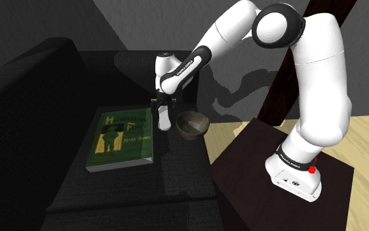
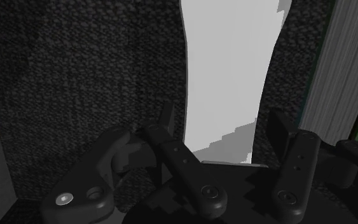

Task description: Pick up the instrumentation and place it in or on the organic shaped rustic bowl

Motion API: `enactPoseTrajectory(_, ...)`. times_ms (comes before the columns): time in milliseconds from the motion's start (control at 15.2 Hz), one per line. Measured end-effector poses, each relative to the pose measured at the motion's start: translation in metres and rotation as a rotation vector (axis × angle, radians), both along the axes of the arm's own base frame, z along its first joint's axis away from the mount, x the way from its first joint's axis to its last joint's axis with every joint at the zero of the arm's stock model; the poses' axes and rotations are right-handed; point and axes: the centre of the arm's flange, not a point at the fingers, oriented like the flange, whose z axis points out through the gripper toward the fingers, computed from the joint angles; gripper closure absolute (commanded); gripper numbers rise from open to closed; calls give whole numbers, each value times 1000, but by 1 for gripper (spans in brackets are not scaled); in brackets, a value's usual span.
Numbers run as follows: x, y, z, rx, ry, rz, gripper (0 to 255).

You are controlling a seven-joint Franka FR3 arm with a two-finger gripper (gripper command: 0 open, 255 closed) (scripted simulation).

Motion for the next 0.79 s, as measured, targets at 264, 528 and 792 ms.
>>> enactPoseTrajectory(264, 0, 0, 18, 0, 1, 0, 255)
enactPoseTrajectory(528, -1, -1, 41, 0, 1, 0, 255)
enactPoseTrajectory(792, -1, 0, 62, 0, 1, 0, 255)
